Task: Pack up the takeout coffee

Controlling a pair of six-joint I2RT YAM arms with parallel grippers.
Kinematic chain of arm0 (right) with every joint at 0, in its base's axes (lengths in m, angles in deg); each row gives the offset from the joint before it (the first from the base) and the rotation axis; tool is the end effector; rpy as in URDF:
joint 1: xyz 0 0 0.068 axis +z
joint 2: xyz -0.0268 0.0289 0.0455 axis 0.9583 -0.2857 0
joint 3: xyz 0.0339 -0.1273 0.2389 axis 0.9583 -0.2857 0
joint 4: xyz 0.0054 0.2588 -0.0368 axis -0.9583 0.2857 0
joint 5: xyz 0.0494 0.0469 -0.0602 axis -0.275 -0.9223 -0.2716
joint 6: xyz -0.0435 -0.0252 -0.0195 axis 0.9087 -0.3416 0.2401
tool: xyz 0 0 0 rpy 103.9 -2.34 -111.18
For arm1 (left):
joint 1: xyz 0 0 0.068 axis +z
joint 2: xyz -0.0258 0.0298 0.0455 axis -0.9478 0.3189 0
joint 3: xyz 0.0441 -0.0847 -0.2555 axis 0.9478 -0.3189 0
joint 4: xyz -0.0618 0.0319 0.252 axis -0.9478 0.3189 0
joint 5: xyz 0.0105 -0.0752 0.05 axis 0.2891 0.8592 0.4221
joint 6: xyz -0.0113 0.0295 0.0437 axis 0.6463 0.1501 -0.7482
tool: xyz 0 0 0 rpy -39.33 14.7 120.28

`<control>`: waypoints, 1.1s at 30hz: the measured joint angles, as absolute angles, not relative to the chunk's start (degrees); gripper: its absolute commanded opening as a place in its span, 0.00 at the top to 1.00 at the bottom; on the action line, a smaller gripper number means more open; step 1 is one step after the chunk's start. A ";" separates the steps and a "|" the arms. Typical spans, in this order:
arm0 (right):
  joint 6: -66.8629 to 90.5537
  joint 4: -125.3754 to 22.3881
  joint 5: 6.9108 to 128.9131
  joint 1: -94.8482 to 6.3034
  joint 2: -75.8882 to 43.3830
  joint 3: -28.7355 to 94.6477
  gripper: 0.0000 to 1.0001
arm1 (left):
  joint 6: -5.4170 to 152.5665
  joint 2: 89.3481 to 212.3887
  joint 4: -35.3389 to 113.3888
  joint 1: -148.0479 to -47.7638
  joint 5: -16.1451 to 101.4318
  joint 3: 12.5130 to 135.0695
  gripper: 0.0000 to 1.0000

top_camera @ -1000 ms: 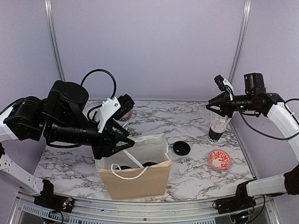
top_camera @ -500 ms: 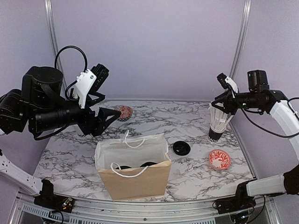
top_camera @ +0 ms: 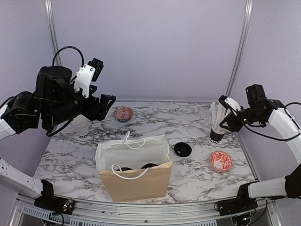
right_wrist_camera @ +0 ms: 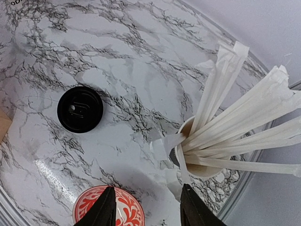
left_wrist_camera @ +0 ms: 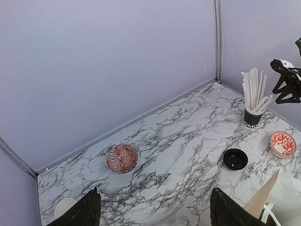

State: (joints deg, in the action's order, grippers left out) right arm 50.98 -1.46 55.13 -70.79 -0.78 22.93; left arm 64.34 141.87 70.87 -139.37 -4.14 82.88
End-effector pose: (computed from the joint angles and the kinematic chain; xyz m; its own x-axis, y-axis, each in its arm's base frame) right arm 0.2233 0.0226 0.3309 -0.5116 -0.5249 -0.6802 -0.6359 0.7638 -0.1111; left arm 0.1084 -0.2087 0.4500 -0.1168 0.2032 -0.9721 0.4951 0.8605 0.1203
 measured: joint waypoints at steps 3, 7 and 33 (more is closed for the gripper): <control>51.50 -0.89 57.09 -70.79 -0.78 21.55 0.55 | 64.34 141.90 70.69 -139.09 -3.94 82.35 0.19; 51.72 -1.13 58.47 -70.81 -0.86 21.50 0.57 | 64.34 141.90 70.38 -138.78 -3.53 82.31 0.19; 51.35 -4.52 63.28 -70.81 -2.50 22.29 0.75 | 64.37 142.01 69.62 -138.47 -1.43 81.45 0.19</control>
State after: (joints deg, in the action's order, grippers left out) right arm 51.35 -4.52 63.28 -70.81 -2.50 22.29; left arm 64.37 142.01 69.62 -138.47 -1.43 81.45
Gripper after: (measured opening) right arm 0.325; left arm 0.809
